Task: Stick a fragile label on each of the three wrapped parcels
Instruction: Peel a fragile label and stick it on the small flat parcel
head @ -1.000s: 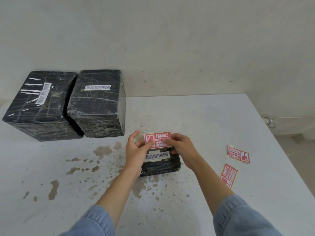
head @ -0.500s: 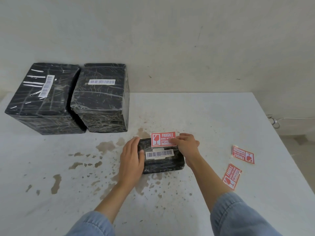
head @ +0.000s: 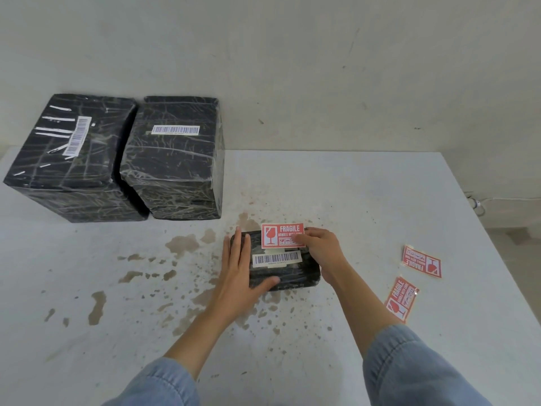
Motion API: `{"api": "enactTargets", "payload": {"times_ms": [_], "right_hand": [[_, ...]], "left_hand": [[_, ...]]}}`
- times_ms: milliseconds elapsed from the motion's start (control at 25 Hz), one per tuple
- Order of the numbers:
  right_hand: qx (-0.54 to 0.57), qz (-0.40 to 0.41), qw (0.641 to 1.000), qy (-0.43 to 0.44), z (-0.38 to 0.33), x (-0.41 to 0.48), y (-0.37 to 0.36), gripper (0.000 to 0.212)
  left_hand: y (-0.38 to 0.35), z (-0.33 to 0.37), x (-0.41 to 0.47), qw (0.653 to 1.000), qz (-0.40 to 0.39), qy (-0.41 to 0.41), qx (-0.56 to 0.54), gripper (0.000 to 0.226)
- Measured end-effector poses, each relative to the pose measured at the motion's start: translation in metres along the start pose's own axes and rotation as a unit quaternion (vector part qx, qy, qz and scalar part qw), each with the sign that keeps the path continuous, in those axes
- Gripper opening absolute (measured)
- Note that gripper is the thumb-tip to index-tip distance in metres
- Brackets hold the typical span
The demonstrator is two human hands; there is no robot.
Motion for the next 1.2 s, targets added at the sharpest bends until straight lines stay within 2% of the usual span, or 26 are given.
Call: {"api": "enactTargets", "payload": {"times_ms": [120, 200, 320, 440, 520, 680, 800, 1000, 1120, 1200], "right_hand": [[0.029, -0.018, 0.999, -0.016, -0.002, -0.008, 0.001, 0.014], [0.078, -0.021, 0.997, -0.017, -0.005, -0.012, 0.001, 0.01], [0.15, -0.005, 0.989, -0.003, -0.019, -0.011, 0.008, 0.006], [0.202, -0.015, 0.979, 0.003, -0.041, -0.014, 0.013, 0.006], [0.219, -0.035, 0.975, 0.007, -0.053, -0.017, 0.013, 0.005], [0.185, -0.079, 0.978, 0.06, -0.062, -0.023, 0.009, 0.008], [0.159, -0.1, 0.978, 0.09, -0.053, -0.02, 0.003, 0.015], [0.11, -0.078, 0.985, 0.108, -0.04, -0.015, 0.002, 0.018], [0.077, -0.076, 0.987, 0.115, -0.039, -0.021, 0.001, 0.024], [0.065, -0.076, 0.988, 0.119, -0.039, -0.024, 0.001, 0.025]], "left_hand": [[0.009, -0.002, -0.006, 0.997, -0.048, -0.022, -0.056, 0.139], [0.017, -0.008, -0.004, 0.998, -0.046, -0.023, -0.042, 0.138], [0.035, -0.013, 0.005, 0.994, -0.007, 0.038, -0.107, 0.122], [0.055, -0.012, 0.014, 0.982, 0.052, 0.069, -0.17, 0.072], [0.063, -0.012, 0.017, 0.98, 0.055, 0.092, -0.17, 0.053], [0.065, -0.008, 0.024, 0.983, -0.012, 0.133, -0.124, 0.059], [0.063, -0.007, 0.027, 0.979, -0.025, 0.164, -0.117, 0.053], [0.062, -0.003, 0.028, 0.97, 0.056, 0.158, -0.175, 0.043], [0.067, -0.001, 0.022, 0.945, 0.141, 0.137, -0.26, 0.029], [0.066, -0.004, 0.017, 0.925, 0.168, 0.142, -0.309, 0.02]]}}
Point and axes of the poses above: each hand's wrist, its own x-axis towards the middle knuckle, its own y-axis out of the back of the hand, z = x × y, the point moved 5 cm from there along x, towards the middle knuckle, and after that the axes turned 6 degrees about x, right-handed, at the moved point
